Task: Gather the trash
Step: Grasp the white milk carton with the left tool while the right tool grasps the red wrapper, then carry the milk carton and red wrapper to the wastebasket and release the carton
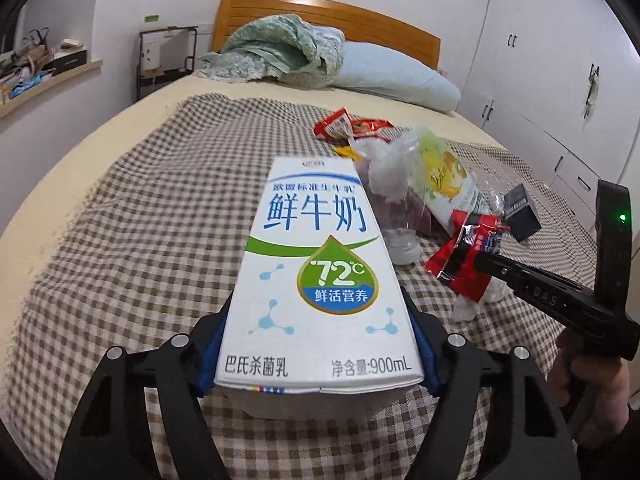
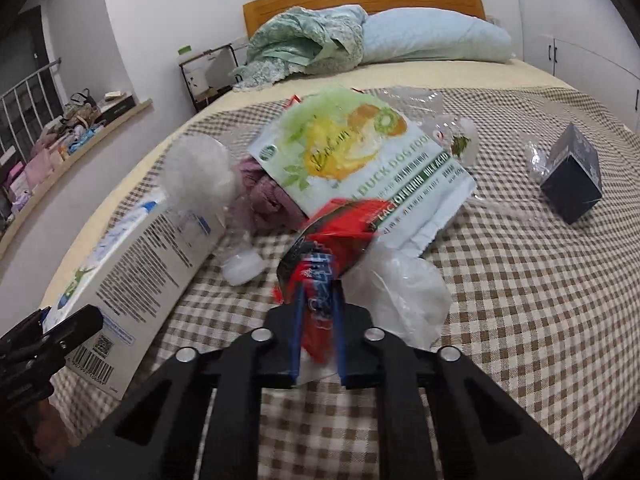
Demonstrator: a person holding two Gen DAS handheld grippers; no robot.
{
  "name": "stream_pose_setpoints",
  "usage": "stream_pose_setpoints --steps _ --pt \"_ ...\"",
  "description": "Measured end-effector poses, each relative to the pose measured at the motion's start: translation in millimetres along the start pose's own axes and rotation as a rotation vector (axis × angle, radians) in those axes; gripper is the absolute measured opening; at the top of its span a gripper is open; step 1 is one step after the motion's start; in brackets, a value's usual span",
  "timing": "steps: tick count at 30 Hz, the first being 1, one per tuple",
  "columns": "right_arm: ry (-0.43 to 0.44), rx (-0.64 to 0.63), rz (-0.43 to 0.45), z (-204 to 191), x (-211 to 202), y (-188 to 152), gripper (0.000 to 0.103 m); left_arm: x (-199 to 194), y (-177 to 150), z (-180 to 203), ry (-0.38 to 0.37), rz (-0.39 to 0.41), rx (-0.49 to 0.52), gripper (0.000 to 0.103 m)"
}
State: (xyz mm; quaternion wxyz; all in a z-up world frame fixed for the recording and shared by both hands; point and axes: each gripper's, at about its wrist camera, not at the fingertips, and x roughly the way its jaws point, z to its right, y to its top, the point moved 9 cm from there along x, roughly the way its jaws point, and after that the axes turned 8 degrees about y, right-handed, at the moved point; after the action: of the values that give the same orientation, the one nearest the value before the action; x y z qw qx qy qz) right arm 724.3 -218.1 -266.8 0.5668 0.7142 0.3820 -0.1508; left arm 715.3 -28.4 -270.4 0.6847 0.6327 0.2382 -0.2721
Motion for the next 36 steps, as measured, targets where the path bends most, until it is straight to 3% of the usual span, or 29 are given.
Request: stream_pose_setpoints --steps 9,17,23,28,32,36 --pt "0.031 -0.033 0.078 -14 -35 20 0.003 -45 25 -33 0.127 0.124 -0.058 0.07" --pt "0.018 -0.01 0.149 -7 -81 27 0.003 -88 41 -23 0.112 0.182 -0.061 0.07" --pt "-0.06 0.03 0.212 31 -150 19 0.003 -134 41 40 0.014 0.215 -0.012 0.07" --pt "-0.147 0.084 0.247 78 -228 -8 0.003 -179 22 120 -0.102 0.21 0.039 0.07" --pt "-0.229 0.115 0.276 119 -302 -41 0.003 -205 -9 198 -0.205 0.178 0.099 0.07" --pt "-0.318 0.179 0.275 171 -376 -94 0.003 -217 -61 288 -0.328 0.073 0.165 0.07"
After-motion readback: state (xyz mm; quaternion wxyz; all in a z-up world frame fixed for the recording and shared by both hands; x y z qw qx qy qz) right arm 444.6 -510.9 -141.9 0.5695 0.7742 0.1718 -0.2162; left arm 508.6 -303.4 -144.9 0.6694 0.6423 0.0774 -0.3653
